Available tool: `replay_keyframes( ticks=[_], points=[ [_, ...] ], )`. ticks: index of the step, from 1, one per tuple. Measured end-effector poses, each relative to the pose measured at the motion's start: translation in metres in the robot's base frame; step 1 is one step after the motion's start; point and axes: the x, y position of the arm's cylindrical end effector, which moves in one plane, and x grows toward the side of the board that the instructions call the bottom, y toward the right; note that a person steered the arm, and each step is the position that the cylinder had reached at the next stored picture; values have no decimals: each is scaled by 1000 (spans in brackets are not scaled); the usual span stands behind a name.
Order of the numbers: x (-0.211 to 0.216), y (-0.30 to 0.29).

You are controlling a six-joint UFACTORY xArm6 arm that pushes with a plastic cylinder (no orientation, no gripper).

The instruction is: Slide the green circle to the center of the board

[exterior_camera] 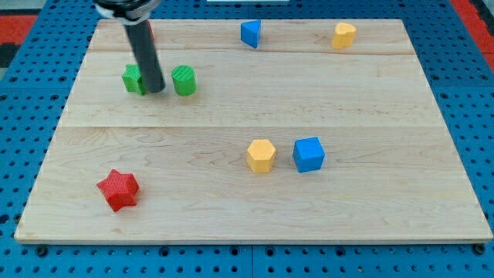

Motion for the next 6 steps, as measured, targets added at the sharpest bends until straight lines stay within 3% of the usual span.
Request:
replay_keyframes(
  ticks=[6],
  points=[
    [-67,112]
  ],
)
